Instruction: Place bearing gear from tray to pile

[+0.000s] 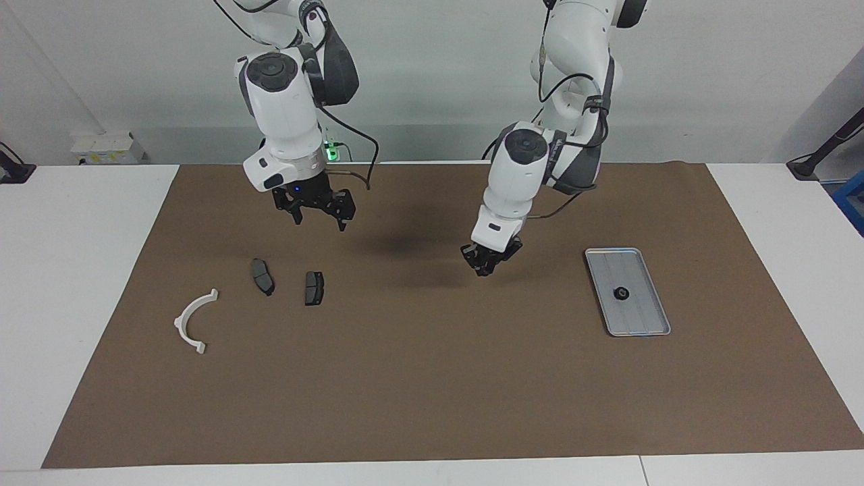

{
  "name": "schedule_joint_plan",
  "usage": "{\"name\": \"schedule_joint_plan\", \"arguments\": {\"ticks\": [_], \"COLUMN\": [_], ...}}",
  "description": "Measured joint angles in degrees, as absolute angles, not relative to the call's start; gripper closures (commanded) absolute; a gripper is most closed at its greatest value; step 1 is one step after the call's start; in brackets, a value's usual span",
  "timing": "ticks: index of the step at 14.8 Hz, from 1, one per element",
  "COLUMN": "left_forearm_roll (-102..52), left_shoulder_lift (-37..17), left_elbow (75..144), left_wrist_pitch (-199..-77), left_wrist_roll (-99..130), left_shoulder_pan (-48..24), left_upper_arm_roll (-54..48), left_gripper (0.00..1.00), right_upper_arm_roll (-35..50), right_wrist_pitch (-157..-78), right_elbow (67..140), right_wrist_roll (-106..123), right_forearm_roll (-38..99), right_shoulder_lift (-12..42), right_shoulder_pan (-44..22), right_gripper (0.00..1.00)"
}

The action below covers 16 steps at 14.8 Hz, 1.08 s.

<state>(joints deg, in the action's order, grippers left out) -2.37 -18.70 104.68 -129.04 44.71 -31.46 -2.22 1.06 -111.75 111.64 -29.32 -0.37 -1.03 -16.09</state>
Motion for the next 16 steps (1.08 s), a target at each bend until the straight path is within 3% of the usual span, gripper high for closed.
{"name": "schedule_joint_plan", "arguments": {"ticks": [5, 15, 16], "left_forearm_roll": [-0.8, -0.6, -0.6], "left_shoulder_lift": [-23.3, -24.2, -24.2], "left_elbow": [103.4, 107.4, 107.9], "left_wrist_pitch": [-132.0, -139.1, -139.8], "left_wrist_roll": [46.9, 46.9, 46.9], "left_shoulder_pan": [-33.0, -33.4, -33.5], "left_upper_arm_roll": [-1.8, -1.7, -1.7], "left_gripper": [1.0, 1.0, 0.56], "right_upper_arm_roll": [1.1, 1.1, 1.1], "right_wrist_pitch": [-111.8, -111.8, -111.8], "right_elbow": [111.7, 111.7, 111.7], "right_wrist_roll": [-28.6, -28.6, -28.7], "right_forearm_roll": [-0.4, -0.4, -0.4], "right_shoulder_lift": [-0.6, -0.6, -0.5], "right_shoulder_pan": [-17.3, -17.4, -17.4], "right_gripper": [0.0, 0.0, 0.0]}}
